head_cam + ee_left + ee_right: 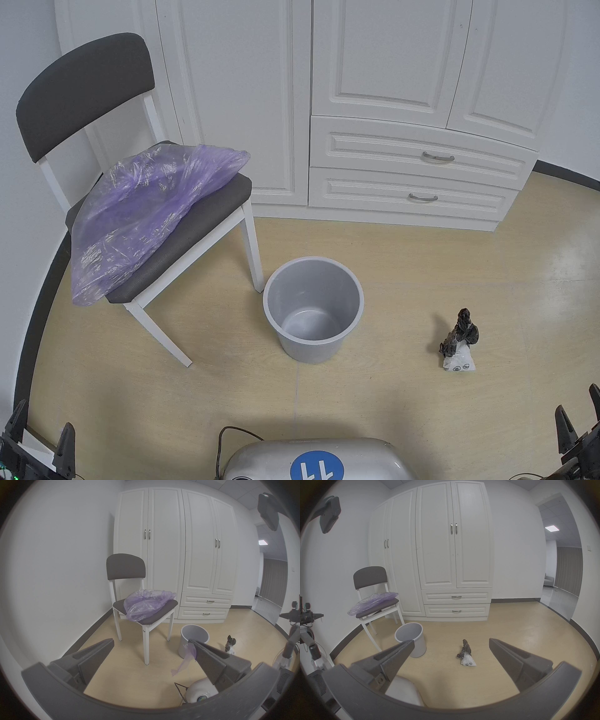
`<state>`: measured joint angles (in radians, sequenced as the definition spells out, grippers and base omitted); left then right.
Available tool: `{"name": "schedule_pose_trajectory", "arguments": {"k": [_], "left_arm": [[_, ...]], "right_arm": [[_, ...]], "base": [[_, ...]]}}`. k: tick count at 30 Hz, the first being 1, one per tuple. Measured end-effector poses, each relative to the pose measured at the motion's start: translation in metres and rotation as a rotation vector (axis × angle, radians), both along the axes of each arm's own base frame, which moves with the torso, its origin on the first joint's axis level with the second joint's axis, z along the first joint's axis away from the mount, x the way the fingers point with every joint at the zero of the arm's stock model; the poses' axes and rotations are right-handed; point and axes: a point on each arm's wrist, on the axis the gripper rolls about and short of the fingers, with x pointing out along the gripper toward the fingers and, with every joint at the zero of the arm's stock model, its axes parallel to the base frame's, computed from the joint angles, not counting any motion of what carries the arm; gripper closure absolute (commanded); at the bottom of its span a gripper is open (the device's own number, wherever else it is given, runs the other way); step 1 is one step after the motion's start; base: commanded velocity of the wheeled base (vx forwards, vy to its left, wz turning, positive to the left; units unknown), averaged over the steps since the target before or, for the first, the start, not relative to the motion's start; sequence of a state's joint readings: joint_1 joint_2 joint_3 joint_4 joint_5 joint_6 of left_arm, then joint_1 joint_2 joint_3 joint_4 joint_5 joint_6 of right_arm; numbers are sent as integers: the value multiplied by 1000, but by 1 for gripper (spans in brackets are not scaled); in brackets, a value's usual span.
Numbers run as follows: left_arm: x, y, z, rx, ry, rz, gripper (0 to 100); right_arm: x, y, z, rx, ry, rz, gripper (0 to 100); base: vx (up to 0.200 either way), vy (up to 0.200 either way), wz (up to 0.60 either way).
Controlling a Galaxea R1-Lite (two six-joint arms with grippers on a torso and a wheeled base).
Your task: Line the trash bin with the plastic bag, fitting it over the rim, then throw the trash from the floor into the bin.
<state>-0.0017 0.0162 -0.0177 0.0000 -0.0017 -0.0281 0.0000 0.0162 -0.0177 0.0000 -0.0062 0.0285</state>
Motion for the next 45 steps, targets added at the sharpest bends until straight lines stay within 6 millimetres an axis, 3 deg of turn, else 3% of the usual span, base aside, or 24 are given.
{"name": "schedule_pose_trajectory", "arguments": {"k": [33, 45], "left_arm": [[0, 0, 0, -3, 0, 0, 0], [0, -1, 0, 92, -2, -46, 0]], "right_arm": [[0, 0, 0, -6, 0, 2, 0], [0, 0, 0, -83, 3, 16, 0]], "base": [[0, 0, 0], [0, 0, 0]]}}
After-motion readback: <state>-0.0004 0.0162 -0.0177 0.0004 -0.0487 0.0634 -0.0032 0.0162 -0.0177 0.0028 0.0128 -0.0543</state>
